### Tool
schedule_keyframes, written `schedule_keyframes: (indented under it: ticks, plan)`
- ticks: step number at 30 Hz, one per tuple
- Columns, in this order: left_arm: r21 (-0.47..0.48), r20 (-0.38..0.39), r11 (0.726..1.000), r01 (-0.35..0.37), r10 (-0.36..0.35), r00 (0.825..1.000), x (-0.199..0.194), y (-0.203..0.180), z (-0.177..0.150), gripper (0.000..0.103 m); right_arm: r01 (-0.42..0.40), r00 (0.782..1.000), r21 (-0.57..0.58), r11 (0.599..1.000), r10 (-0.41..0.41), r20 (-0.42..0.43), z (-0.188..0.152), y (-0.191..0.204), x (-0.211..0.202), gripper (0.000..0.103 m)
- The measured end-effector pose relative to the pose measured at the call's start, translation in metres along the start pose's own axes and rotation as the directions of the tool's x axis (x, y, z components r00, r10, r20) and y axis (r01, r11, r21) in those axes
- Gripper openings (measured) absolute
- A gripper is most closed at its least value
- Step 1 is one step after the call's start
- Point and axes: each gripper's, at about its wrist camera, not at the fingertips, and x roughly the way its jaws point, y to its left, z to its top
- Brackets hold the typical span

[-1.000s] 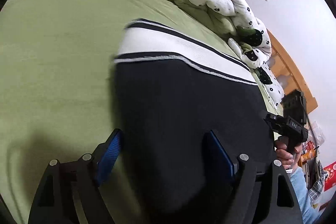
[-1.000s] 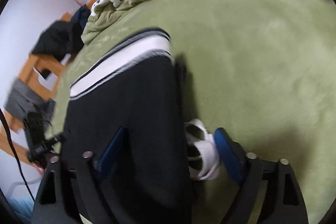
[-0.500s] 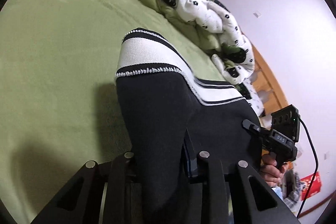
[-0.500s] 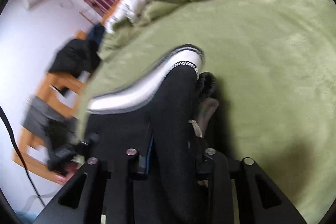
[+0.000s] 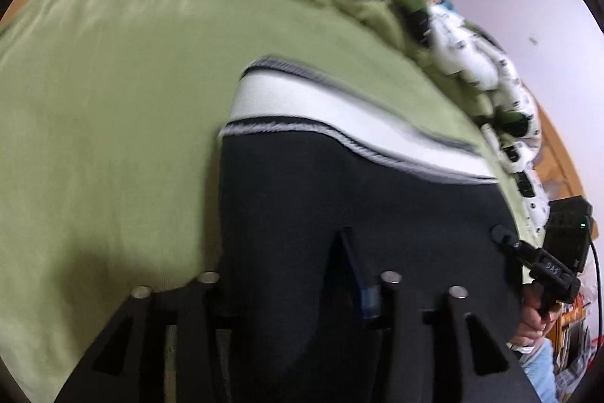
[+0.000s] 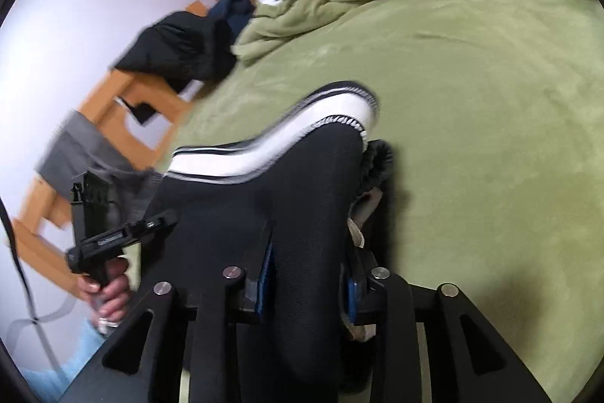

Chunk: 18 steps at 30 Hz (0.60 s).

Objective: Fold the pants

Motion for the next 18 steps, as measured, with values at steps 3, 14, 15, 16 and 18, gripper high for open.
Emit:
schedule_keyframes:
  ticks: [3, 14, 15, 16, 18]
  plan:
    - [0.057, 0.052, 0.998, -0.039, 0.036, 0.998, -0.012, -0.009, -0.009, 0.057, 0.090, 0.996, -0.017, 0.996, -0.090, 0.001, -0.013, -0.018, -0.003, 0.045]
    - [0.245, 0.184, 0.961, -0.126, 0.082, 0.980, -0.093, -0.057, -0.070, 0.060, 0.323, 0.943, -0.268, 0.908, -0.287, 0.166, -0.052, 0.071, -0.061, 0.047]
    - [0.255, 0.159, 0.956, -0.144, 0.106, 0.982, -0.086, -0.056, -0.081, 0.060, 0.333, 0.942, -0.283, 0.900, -0.306, 0.137, -0.062, 0.072, -0.050, 0.045]
    - [0.266, 0.117, 0.950, -0.166, 0.139, 0.983, -0.076, -0.056, -0.091, 0.061, 0.351, 0.936, -0.288, 0.891, -0.338, 0.093, -0.073, 0.069, -0.035, 0.043]
    - [0.241, 0.064, 0.958, -0.152, 0.141, 0.988, -0.065, -0.042, -0.111, 0.063, 0.422, 0.906, -0.316, 0.850, -0.402, 0.129, -0.101, 0.061, -0.023, 0.042]
